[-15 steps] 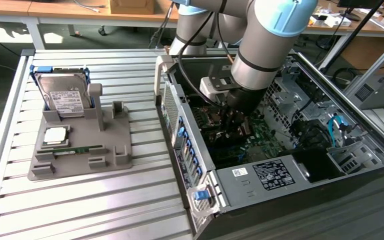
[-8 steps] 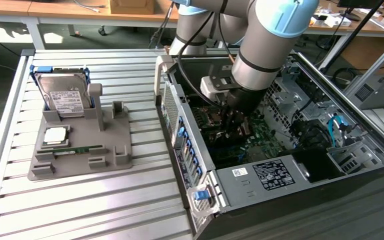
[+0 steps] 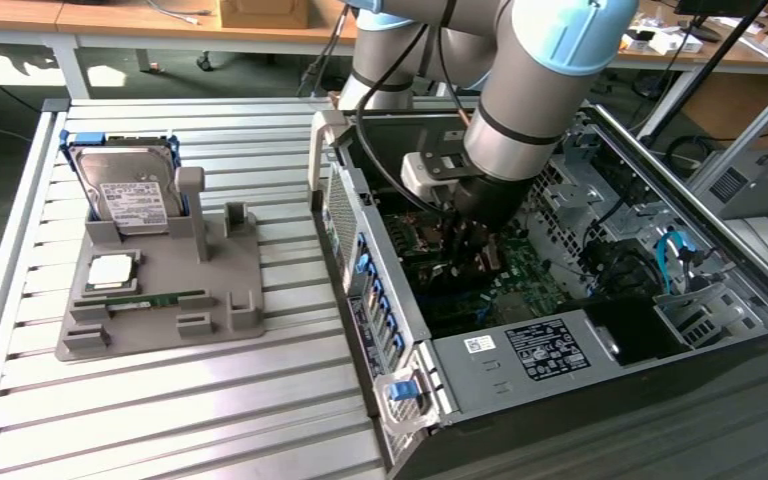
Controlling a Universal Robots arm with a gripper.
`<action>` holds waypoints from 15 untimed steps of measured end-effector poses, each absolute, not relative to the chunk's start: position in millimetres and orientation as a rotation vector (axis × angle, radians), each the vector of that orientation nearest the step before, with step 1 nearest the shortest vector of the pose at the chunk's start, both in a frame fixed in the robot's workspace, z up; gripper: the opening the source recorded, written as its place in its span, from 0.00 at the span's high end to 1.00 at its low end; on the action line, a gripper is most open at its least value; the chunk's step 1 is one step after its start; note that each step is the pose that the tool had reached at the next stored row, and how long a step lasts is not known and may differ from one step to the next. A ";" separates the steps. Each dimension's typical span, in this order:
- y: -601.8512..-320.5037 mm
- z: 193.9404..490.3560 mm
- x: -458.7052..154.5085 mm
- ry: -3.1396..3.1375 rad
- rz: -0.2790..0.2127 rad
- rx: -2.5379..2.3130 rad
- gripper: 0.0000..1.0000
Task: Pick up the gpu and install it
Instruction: 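Insert the gpu into the slot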
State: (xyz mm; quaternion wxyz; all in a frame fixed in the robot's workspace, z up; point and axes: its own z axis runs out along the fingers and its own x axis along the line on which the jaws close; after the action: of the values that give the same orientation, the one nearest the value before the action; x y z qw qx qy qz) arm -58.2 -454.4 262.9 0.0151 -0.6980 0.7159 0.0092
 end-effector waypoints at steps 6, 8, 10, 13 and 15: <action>-454.3 262.1 -56.6 2.234 0.018 -2.174 0.73; -454.4 262.6 -56.6 2.235 0.017 -2.175 0.73; -454.4 262.6 -56.6 2.235 0.017 -2.175 0.73; -454.4 262.4 -56.6 2.235 0.017 -2.175 0.73; -454.4 261.9 -56.6 2.235 0.017 -2.175 0.73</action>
State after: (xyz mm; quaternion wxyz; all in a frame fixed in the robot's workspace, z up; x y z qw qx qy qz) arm -56.6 -454.4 261.9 0.0113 -0.6974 0.7166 0.0054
